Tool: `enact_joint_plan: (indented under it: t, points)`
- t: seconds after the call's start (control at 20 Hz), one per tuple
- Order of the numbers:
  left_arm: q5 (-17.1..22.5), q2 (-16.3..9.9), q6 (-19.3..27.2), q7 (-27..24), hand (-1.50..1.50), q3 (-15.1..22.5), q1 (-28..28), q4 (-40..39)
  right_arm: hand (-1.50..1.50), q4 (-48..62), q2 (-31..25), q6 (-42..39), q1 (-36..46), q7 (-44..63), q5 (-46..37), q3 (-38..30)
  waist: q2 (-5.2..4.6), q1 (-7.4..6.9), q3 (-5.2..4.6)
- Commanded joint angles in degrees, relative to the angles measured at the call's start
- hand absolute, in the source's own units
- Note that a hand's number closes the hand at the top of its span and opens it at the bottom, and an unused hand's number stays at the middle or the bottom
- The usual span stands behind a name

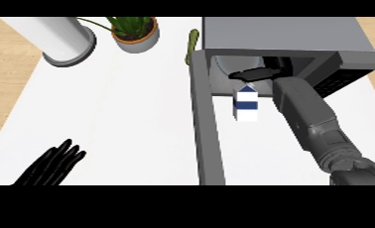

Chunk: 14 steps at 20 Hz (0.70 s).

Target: Pick up the milk, place it into the microwave and close the microwave

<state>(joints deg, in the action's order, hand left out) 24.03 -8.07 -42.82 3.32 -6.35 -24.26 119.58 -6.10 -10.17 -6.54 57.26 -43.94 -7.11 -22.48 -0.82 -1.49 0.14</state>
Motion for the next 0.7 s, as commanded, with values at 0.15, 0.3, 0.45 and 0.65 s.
enact_joint_plan:
  t: [0.15,0.3,0.45,0.65]
  points:
    - [-9.7,3.6,0.9,-1.4,-1.5,3.3,4.3,-4.4,-1.5,-4.0,5.3,-6.4,-8.3,-3.7,1.6,0.9,1.28,2.4,-0.18]
    - [-16.6,6.0,0.5,-5.8,-1.5,5.4,4.7,-8.6,-1.5,-5.6,5.2,-7.6,-13.6,-4.0,0.6,3.0,1.63,3.2,-0.25]
    - [-18.7,5.5,0.5,-6.9,1.5,6.0,7.7,-10.8,-1.5,-8.4,5.6,-5.6,-20.5,-7.9,-0.8,5.1,1.5,3.19,-0.25]
    - [-22.3,7.4,3.8,-5.7,1.5,7.6,13.9,-13.8,-1.5,-11.7,5.3,-5.3,-27.9,-8.9,-1.8,7.0,1.61,4.38,-0.29]
